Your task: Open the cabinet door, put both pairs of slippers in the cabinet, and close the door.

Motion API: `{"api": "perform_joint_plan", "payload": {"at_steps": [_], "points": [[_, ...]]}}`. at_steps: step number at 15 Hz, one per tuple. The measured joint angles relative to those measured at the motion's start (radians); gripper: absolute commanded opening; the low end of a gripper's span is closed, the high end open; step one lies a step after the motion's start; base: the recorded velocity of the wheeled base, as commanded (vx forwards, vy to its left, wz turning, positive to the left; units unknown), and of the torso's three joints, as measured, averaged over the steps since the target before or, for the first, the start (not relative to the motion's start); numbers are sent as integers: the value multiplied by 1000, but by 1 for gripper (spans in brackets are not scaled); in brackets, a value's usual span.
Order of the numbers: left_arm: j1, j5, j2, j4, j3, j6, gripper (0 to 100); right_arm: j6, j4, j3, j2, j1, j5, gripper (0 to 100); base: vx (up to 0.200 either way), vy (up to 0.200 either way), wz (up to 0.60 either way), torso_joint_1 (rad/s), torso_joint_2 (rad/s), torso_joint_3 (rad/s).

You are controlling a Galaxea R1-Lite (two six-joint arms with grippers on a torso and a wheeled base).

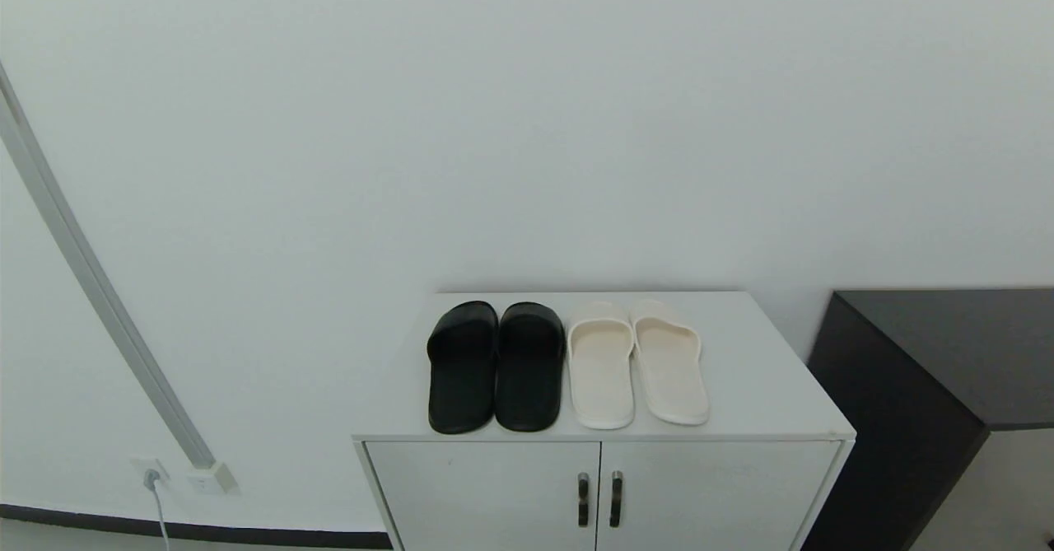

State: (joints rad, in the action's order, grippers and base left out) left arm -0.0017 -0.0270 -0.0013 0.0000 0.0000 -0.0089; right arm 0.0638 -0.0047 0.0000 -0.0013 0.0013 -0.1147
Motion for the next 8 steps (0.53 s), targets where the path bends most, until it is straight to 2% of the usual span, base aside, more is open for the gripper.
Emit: {"api": "perform_joint_plan", "payload": {"at_steps": [2,5,8], "points": [[0,0,0,0,0,0,0,10,-7,-27,4,0,-1,100,0,0,0,0,0,0],[0,-3,0,0,0,2,0,75,20,-158,97,21,11,100,0,0,0,0,0,0],[0,-2,0,0,0,0,0,61,35,-137,214,36,92,100,0,0,0,0,0,0]]}}
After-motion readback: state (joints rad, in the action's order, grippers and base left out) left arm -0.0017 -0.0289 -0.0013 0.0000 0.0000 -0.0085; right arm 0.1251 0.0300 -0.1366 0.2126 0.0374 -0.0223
